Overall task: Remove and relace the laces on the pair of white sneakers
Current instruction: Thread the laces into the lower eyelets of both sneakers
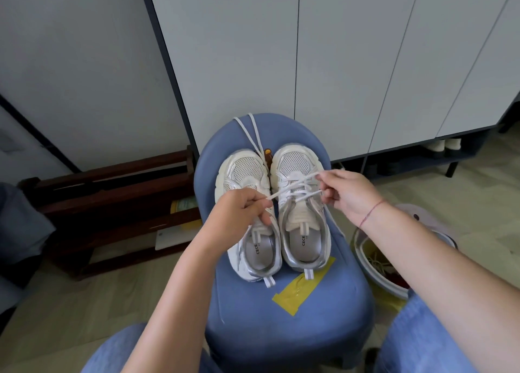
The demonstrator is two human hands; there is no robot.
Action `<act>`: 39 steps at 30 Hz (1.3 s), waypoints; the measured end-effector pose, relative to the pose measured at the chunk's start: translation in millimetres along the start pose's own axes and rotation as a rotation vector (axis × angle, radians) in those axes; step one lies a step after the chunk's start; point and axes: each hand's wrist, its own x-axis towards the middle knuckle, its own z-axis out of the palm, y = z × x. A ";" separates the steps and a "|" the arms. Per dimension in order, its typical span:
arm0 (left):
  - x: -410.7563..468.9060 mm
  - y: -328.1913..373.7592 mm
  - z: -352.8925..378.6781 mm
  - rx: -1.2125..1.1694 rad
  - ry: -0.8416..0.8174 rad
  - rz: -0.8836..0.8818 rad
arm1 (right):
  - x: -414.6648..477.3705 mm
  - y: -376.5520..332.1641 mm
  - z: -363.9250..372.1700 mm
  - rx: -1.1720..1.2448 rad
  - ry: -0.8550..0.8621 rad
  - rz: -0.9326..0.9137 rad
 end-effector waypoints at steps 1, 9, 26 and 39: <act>0.1 -1.0 -0.5 0.008 0.006 -0.005 | 3.7 2.7 -0.8 0.070 0.057 0.065; 3.4 8.3 15.2 -0.061 0.036 0.058 | -39.0 3.6 35.8 -0.681 -0.362 -0.482; 7.8 -6.6 5.1 -0.098 -0.181 -0.027 | 10.5 -3.4 -9.1 -0.364 0.350 -0.293; 16.1 -2.3 22.1 -0.646 0.275 -0.241 | -44.5 12.1 37.0 -0.700 -0.083 -0.108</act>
